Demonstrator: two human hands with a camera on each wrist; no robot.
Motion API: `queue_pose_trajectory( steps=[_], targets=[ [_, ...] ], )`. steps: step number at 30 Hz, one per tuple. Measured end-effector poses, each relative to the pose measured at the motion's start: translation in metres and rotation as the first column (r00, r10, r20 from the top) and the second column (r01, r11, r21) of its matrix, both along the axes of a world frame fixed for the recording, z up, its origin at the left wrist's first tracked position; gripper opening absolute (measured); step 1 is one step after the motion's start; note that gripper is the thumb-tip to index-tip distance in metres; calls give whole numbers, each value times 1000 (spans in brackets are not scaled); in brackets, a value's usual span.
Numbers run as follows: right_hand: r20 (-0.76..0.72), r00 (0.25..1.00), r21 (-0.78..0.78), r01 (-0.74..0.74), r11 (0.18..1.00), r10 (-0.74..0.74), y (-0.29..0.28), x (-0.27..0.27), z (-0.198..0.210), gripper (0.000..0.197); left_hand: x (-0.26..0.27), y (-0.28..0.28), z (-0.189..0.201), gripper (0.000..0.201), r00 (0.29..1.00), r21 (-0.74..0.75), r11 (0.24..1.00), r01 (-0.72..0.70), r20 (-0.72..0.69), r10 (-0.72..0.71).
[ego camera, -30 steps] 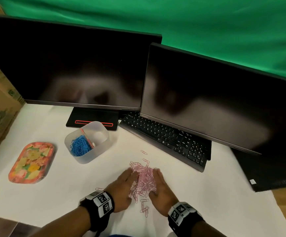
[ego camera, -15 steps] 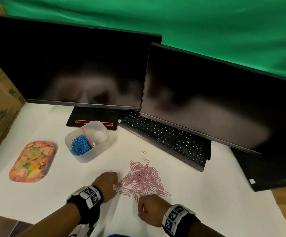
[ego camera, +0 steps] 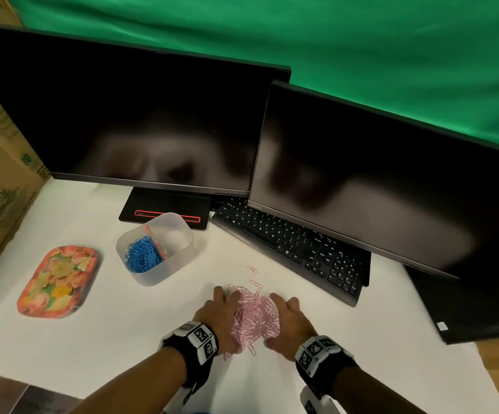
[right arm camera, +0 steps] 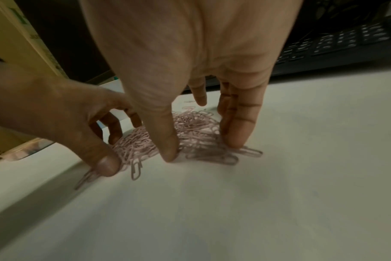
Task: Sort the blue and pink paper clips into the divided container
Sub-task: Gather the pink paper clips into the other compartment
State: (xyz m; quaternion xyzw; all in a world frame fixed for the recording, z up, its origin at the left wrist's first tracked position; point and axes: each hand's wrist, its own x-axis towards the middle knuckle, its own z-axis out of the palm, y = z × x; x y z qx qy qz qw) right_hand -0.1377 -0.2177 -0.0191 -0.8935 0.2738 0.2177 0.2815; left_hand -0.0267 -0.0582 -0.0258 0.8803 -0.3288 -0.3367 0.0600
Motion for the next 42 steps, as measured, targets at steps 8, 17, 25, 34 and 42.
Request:
queue_pose_trajectory(
  steps=[8, 17, 25, 34, 42],
  targets=[
    [27, 996, -94, -85, 992, 88, 3, 30, 1, 39, 11, -13, 9, 43, 999, -60, 998, -34, 27, 36],
    [39, 999, -94, -32, 995, 36, -4, 26, 7, 25, 22, -10, 7, 28, 981, -202, 960, -195, -28, 194],
    [98, 991, 21, 91, 996, -93, -11, 25, 16, 15, 37, -3, 28, 13, 922, -379, 841, -385, -126, 365],
    [133, 980, 216, 118, 969, -149, -4, 37, 38, 15, 84, 18, 68, 21, 818, -528, 643, -555, -202, 539],
    [228, 957, 339, 93, 936, -178, 12, 78, 68, 7, 147, 33, 88, 9, 688, -505, 571, -647, -65, 723]
  ],
)
